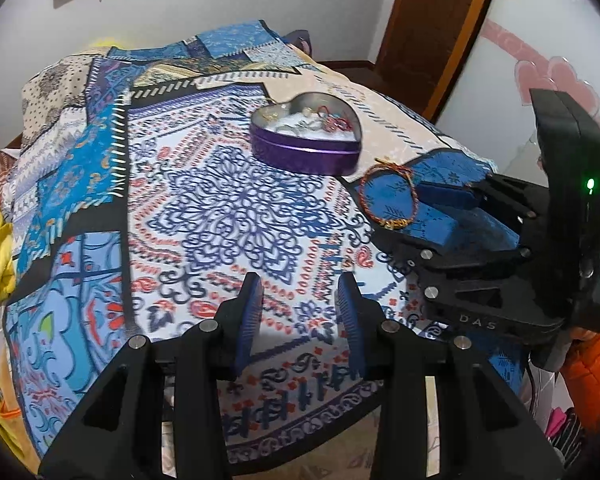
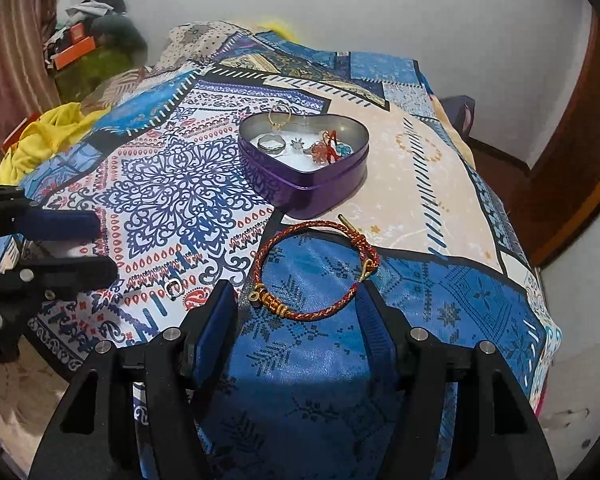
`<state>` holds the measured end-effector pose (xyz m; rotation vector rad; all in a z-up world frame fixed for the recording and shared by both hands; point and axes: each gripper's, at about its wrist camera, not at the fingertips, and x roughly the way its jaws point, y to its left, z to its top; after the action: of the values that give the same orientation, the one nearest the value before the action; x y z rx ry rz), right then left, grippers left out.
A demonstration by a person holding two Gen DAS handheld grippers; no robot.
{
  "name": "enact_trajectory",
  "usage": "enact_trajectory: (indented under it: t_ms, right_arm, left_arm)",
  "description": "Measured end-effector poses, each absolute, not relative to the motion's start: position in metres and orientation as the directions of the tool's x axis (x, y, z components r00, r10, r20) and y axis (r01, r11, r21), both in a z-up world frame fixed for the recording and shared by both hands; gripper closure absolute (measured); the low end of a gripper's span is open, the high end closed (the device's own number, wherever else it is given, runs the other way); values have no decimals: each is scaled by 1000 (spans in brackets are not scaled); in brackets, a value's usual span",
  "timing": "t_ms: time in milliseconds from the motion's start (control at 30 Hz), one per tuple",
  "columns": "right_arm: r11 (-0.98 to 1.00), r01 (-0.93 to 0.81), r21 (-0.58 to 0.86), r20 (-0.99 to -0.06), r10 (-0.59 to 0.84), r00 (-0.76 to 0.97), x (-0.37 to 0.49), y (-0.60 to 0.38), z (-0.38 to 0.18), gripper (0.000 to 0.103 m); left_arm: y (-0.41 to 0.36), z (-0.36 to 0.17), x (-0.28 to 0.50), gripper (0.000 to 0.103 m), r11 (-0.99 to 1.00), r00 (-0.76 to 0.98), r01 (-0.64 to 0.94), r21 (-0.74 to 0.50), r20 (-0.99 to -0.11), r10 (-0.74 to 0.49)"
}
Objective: Organize jewelry
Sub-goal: 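Lower the right gripper and grasp the red beaded bracelet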
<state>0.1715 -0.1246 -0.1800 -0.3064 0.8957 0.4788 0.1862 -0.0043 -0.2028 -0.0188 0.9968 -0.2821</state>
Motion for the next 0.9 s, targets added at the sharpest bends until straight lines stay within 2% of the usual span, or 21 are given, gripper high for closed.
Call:
enact_trajectory:
  t_ms: [333, 700, 800, 900]
  right_arm:
    - [866, -500, -6, -786, 305, 538, 177, -141, -179, 90]
    - [868, -494, 50, -772, 347, 532, 176, -149, -175, 90]
    - [870, -490, 63, -769, 355, 532, 175, -151, -172, 90]
    - [872, -485, 66, -764, 357, 537, 175, -152, -170, 90]
  left_arm:
    - [-27, -213, 190, 64, 948, 476, 269, -172, -832, -286]
    - [-34, -218, 201, 82, 947, 473, 277, -163, -834, -283]
    - [-35, -219, 201, 95, 947, 474, 280, -159, -834, -281]
    - [-35, -219, 201, 97, 947, 474, 278, -160, -835, -280]
